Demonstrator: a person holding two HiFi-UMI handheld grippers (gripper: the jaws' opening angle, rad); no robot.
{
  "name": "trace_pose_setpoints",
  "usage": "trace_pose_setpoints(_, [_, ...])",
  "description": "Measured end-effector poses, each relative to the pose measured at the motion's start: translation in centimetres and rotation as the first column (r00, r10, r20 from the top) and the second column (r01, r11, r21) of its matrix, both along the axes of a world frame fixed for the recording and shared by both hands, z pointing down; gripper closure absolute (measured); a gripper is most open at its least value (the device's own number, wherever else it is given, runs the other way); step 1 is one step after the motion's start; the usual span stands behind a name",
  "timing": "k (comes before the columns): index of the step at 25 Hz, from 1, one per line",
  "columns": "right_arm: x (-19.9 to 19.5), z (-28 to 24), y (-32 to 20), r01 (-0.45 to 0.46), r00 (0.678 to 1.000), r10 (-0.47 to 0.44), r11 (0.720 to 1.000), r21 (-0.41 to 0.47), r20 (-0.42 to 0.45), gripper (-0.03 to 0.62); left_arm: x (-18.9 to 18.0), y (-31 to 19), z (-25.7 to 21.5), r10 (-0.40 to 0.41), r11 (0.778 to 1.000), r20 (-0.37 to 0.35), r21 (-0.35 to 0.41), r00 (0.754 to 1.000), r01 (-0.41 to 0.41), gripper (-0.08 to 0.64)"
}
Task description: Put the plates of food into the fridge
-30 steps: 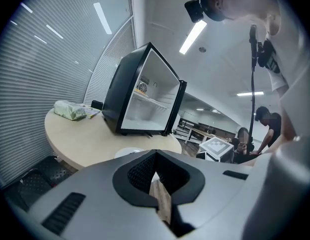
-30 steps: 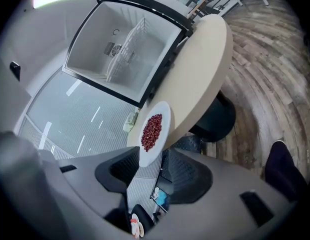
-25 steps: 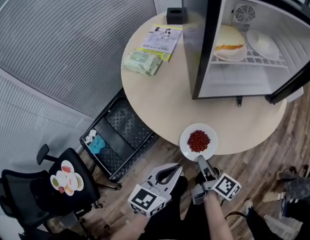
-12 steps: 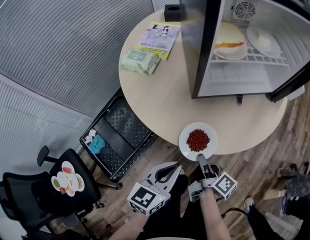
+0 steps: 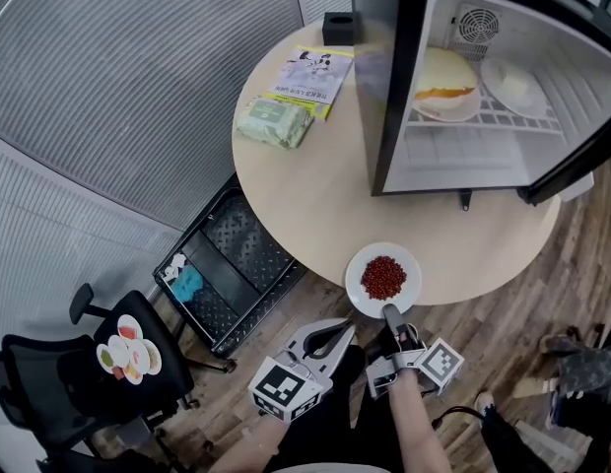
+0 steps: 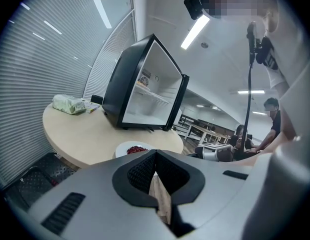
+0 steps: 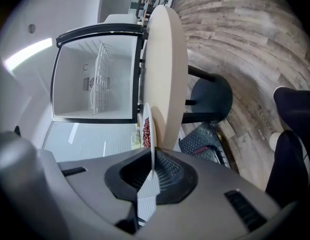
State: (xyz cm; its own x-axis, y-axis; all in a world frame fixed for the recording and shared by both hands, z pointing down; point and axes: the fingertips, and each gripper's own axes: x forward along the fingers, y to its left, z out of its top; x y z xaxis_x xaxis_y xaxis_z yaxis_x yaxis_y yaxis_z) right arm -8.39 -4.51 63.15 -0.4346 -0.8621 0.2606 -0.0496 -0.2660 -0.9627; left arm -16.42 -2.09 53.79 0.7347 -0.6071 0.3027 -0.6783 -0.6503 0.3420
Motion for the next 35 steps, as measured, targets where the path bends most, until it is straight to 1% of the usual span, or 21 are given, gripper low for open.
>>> trace_pose_setpoints(6, [0.9, -1.6, -0.1, -0.007, 1.0, 0.007, 1.0, 0.009, 0.026, 0.575, 1.6, -0.4, -1.6, 0.026, 0.999, -0.01, 0.031, 1.0, -0.025, 0.555])
trace_pose_setpoints(10, [1.8, -3.7, -0.6, 0.011, 1.0, -0.012, 0.999, 0.041, 0.011, 0.575, 2.9, -0.7, -3.1, 0.043, 0.997, -0.02, 0.065, 0.999, -0.042, 0.555])
trace_pose_setpoints(12, [2.4, -4.8, -0.9, 0.008, 1.0, -0.009, 0.998, 0.056, 0.017, 0.575, 3.6, -0.9, -3.7, 0.045, 0.997, -0.026, 0.071, 0.999, -0.043, 0.555])
trace_pose_setpoints(16, [4.1, -6.1, -0.8, 0.002, 1.0, -0.003, 0.999, 0.053, 0.018, 0.575, 4.8, -1.5, -5.1, 0.045, 0.995, -0.036, 0.087, 0.998, -0.042, 0.556])
trace_pose_setpoints(20, [6.1, -7.3, -0.9, 0.009, 1.0, -0.01, 0.998, 0.058, 0.019, 0.575, 6.4, -2.1, -6.2, 0.064, 0.991, -0.01, 0.117, 0.998, -0.062, 0.555])
trace_pose_setpoints(23, [8.0, -7.7, -1.3, 0.033, 0.999, -0.034, 0.998, 0.058, 0.015, 0.575, 7.9, -2.9, -6.6, 0.058, 0.989, 0.002, 0.135, 0.998, -0.058, 0.555])
trace_pose_setpoints(31, [13.7, -8.5, -3.0, 0.082, 0.997, -0.08, 0.993, 0.082, -0.023, 0.575, 13.4, -3.9, -6.9, 0.051, 0.987, -0.004, 0.15, 0.999, -0.05, 0.555])
trace_pose_setpoints(35, [16.0, -8.8, -3.8, 0.093, 0.996, -0.091, 0.991, 0.098, -0.021, 0.575, 15.6, -5.1, -7.0, 0.032, 0.987, -0.02, 0.16, 0.999, -0.028, 0.556])
